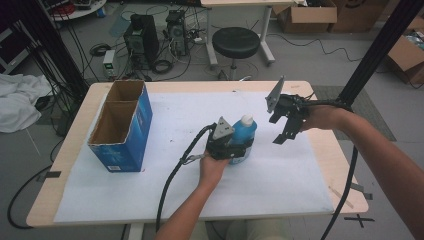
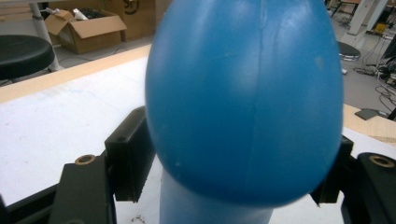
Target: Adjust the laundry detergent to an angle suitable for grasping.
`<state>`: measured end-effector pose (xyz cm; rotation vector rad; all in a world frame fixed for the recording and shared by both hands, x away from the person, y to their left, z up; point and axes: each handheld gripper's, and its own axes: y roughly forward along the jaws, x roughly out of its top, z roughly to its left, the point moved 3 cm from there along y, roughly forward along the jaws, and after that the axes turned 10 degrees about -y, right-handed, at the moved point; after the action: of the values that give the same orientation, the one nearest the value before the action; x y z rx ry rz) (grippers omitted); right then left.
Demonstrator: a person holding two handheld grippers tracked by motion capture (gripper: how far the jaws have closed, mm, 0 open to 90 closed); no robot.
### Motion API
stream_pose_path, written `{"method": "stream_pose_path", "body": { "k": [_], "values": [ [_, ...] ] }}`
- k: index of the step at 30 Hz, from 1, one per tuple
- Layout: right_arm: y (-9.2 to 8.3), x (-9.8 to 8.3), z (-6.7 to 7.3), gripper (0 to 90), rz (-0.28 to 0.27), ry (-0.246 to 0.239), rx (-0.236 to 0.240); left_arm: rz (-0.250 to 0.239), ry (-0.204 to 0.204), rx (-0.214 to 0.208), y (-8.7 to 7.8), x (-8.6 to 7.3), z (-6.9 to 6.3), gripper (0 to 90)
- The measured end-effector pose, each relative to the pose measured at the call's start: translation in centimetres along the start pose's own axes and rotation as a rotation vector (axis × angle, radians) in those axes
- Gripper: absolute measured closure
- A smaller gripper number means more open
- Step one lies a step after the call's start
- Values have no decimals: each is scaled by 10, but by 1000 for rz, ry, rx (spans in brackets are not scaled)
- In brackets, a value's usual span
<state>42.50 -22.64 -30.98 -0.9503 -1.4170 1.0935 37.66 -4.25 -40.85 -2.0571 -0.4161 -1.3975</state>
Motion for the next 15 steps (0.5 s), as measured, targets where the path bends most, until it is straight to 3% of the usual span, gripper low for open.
{"method": "stream_pose_path", "body": {
  "k": [10,15],
  "values": [
    [0,-1,1,186,2,4,1,-8,-2,-2,0,0,1,337],
    [0,-2,1,186,-1,5,1,-18,15,-1,0,1,-1,405]
  ]
}}
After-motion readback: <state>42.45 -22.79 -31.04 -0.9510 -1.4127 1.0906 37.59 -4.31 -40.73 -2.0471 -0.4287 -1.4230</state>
